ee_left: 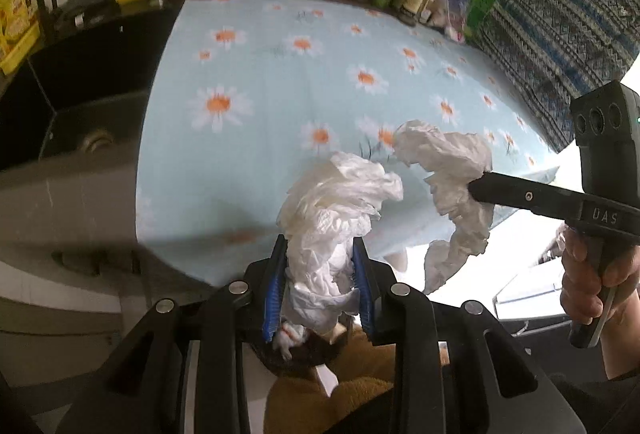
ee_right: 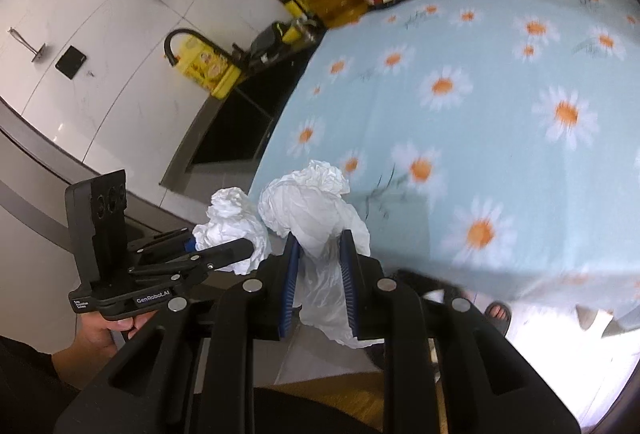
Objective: Collect trash
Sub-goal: 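Carry both tissues down over the trash bin and open both tools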
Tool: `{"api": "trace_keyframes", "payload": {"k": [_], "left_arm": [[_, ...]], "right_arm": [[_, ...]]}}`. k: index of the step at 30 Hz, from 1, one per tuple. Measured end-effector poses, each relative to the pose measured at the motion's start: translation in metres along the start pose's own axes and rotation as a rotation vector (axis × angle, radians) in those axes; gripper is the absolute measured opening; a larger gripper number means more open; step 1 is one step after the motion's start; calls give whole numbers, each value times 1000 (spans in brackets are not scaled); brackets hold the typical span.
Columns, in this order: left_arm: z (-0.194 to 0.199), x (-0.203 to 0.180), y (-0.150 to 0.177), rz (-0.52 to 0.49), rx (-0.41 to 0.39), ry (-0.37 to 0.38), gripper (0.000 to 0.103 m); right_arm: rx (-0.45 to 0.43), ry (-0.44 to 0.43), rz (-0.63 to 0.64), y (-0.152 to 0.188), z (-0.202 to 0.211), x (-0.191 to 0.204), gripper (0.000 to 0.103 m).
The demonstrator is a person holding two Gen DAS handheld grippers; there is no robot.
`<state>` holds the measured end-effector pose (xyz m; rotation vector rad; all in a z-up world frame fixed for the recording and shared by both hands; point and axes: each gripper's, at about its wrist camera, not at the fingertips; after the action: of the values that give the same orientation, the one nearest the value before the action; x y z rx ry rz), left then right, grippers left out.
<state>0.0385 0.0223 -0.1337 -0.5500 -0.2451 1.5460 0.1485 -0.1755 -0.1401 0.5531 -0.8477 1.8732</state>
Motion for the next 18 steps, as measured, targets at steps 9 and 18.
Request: {"api": "trace_keyframes", "payload": {"k": [9,18], "left_arm": [[-5,6,41,4,50,43,29],[-65,14,89,21,203,82,29]], "right_arm": [[68,58,-5,36,-26,6,23],[187,197,-20,78,-89,-33,24]]}}
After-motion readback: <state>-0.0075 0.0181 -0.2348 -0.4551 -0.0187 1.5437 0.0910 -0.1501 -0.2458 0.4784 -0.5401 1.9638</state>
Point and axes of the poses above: each gripper's, at about its wrist camera, not at the fingertips, and z roughly against the way its jaws point, x to its left, y to its underside, and after that the axes turned 12 degrees about -z, right-handed
